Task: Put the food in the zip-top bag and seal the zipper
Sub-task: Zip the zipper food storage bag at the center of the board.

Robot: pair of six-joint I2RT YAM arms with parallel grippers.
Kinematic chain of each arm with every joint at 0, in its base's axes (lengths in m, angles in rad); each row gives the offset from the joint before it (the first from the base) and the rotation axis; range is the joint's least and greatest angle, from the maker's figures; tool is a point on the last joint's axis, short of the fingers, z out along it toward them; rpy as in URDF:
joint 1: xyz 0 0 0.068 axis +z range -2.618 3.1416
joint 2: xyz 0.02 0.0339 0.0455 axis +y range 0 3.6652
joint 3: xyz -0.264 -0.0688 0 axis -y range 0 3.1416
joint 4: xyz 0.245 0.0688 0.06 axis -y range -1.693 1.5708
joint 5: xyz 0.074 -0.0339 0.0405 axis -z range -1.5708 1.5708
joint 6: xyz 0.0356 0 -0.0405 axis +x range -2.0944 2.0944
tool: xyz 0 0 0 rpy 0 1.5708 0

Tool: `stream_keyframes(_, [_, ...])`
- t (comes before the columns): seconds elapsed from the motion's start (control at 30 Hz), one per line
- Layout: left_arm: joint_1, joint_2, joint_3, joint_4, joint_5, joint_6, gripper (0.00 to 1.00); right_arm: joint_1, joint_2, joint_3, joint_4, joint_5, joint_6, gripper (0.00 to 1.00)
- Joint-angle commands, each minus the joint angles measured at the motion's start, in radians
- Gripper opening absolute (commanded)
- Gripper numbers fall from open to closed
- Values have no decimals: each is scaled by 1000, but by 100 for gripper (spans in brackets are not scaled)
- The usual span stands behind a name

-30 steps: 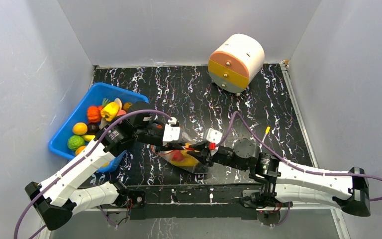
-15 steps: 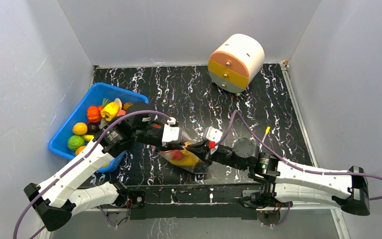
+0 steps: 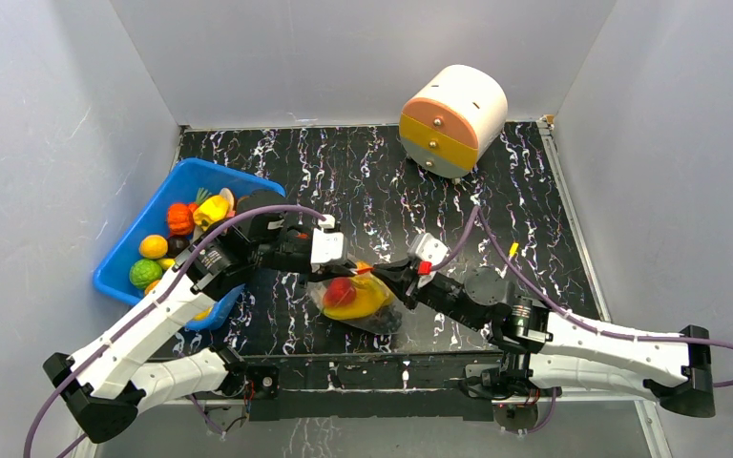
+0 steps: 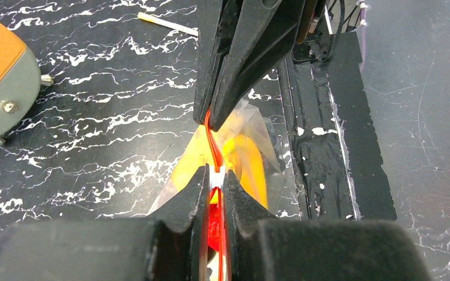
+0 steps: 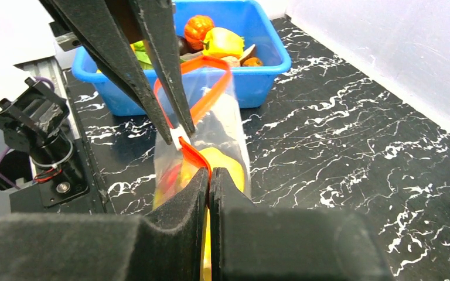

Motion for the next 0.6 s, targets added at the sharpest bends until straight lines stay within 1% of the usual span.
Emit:
stream_keyframes(0.0, [5, -35, 67, -75, -16, -10, 0, -16, -40, 62, -46, 195, -3, 0])
stream_keyframes(0.1, [5, -37, 72, -83, -25, -11, 0, -18, -53, 63, -66, 253, 1, 0])
stream_keyframes(0.37, [5, -56, 59, -70, -42, -24, 0, -24, -74, 63, -94, 294, 15, 0])
stream_keyframes(0.57, [5, -63, 51, -89, -56, -32, 0, -36, -84, 47, -101, 308, 6, 0])
